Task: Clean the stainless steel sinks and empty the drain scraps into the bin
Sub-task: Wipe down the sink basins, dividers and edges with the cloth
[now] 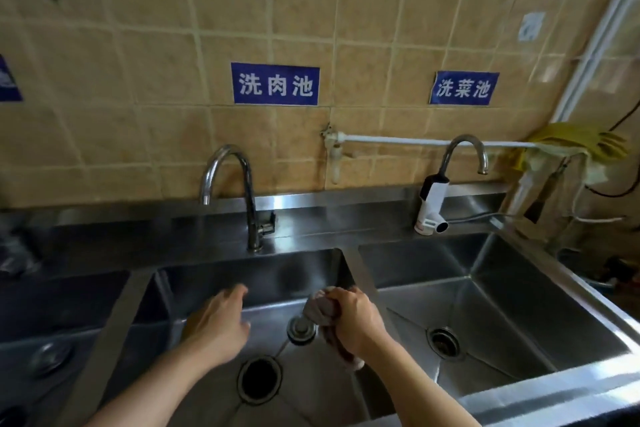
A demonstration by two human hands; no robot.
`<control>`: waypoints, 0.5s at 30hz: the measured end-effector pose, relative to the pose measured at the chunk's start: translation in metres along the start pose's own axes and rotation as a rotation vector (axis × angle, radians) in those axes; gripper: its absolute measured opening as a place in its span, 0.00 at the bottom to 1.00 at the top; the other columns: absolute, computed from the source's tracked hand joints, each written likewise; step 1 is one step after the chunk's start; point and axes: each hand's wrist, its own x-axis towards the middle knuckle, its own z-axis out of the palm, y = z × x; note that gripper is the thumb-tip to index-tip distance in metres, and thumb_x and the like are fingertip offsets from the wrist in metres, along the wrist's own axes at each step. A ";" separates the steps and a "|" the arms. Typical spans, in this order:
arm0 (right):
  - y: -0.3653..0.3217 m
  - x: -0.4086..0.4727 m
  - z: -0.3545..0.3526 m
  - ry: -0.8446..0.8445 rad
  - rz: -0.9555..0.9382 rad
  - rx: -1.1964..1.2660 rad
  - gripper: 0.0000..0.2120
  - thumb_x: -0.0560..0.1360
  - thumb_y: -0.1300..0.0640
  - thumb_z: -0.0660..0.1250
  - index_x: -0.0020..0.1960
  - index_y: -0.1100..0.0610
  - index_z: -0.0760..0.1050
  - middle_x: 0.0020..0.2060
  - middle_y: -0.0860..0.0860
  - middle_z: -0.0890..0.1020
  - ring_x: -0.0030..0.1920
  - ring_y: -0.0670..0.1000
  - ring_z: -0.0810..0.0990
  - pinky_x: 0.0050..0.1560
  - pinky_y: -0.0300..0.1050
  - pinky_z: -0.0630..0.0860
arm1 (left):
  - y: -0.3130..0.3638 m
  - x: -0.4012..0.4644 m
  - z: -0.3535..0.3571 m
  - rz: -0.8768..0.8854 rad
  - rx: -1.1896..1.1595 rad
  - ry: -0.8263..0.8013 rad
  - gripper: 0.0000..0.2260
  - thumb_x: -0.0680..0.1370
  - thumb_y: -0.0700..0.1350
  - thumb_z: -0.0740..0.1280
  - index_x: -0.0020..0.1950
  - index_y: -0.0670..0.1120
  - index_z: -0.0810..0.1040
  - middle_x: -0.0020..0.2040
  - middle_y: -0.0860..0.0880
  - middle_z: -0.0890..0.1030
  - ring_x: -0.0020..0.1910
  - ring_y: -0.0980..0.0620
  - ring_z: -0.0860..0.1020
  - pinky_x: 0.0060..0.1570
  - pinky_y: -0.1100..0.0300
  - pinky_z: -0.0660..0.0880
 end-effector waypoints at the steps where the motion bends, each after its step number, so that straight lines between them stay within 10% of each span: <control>1: -0.006 0.003 0.000 -0.005 -0.010 0.037 0.13 0.77 0.56 0.59 0.58 0.47 0.77 0.54 0.51 0.76 0.54 0.54 0.78 0.48 0.42 0.71 | -0.004 -0.005 -0.005 -0.023 -0.007 0.013 0.23 0.79 0.46 0.63 0.73 0.50 0.61 0.71 0.50 0.68 0.67 0.50 0.70 0.63 0.56 0.70; 9: -0.084 0.014 0.004 -0.057 -0.296 0.289 0.09 0.64 0.50 0.57 0.41 0.48 0.74 0.46 0.52 0.79 0.47 0.51 0.78 0.49 0.43 0.75 | -0.057 -0.041 -0.048 -0.188 -0.059 0.116 0.23 0.78 0.45 0.65 0.72 0.49 0.63 0.69 0.48 0.70 0.66 0.48 0.71 0.62 0.56 0.70; 15: -0.171 0.020 0.014 -0.115 -0.443 0.312 0.17 0.73 0.71 0.59 0.50 0.50 0.74 0.47 0.46 0.74 0.47 0.43 0.71 0.44 0.30 0.65 | -0.115 -0.074 -0.087 -0.275 -0.081 0.171 0.18 0.78 0.47 0.64 0.67 0.50 0.67 0.65 0.49 0.72 0.63 0.47 0.73 0.60 0.52 0.72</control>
